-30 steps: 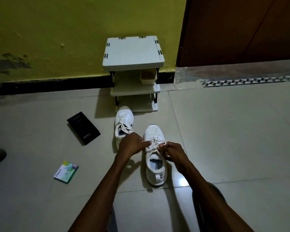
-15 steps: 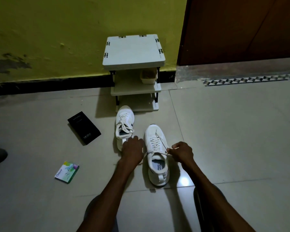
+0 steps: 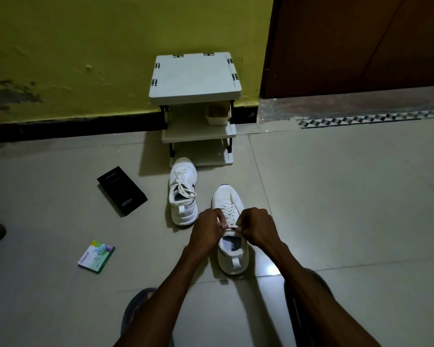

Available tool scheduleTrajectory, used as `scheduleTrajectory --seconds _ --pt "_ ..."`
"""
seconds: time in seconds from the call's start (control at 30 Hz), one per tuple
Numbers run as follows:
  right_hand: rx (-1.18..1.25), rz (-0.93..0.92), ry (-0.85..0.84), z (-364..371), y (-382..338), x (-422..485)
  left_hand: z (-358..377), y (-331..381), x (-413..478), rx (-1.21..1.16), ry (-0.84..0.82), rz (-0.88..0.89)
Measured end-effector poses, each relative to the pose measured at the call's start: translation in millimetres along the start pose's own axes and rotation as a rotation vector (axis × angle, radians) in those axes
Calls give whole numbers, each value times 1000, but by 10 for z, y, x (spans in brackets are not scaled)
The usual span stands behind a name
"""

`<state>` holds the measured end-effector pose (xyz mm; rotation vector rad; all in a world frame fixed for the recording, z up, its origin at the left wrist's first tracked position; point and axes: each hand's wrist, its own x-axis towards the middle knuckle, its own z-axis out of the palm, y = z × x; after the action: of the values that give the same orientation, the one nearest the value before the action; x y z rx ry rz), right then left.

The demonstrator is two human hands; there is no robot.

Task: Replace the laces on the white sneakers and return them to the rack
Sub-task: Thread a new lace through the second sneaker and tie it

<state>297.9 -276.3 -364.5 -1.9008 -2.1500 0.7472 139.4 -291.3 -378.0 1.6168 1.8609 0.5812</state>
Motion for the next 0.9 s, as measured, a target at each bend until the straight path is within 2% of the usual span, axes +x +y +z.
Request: scheduleTrajectory --seconds 0.13,0.27,0.33,0.4,0.47,0.6,0.77,0.9 --pt "-104 -9 27 22 -10 6 -11 -11 4 86 -4 -59" --pt "-179 16 -25 15 -46 25 -100 30 11 249 -54 -20" --pt "-250 19 -155 -62 -32 77 -221 -6 49 310 -156 -27" --pt "-227 15 -345 -194 2 138 -369 -66 92 154 -298 -65" --pt "-11 19 -457 -374 46 173 -526 -80 102 -141 -387 -101" --pt "478 21 -346 -633 54 153 -640 35 109 -542 -307 -122" --pt "878 27 -257 -461 49 124 -389 94 82 -848 -174 -172" --pt "1169 128 -170 -216 34 46 -103 111 27 -979 -46 -227"
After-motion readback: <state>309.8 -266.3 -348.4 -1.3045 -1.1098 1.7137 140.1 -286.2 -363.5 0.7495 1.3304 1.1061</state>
